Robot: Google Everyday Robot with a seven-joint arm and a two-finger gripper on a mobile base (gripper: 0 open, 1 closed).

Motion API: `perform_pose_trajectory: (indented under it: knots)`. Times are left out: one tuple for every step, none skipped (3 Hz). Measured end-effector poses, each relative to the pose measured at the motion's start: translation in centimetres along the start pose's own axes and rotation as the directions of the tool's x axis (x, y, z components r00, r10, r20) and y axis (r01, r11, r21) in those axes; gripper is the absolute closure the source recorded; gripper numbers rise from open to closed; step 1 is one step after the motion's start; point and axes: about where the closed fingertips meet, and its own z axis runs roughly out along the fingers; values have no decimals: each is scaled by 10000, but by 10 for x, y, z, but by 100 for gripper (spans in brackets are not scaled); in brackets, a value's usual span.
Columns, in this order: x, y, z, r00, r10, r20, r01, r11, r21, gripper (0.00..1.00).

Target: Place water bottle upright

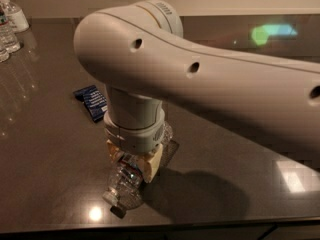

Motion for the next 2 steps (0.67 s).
perform_pose_trajectory:
  knots:
    - [10,0,-4,9990,421,113,-418,9987,-288,84]
    - [21,-8,-28,9906,1233,593,-1212,9919,-377,100]
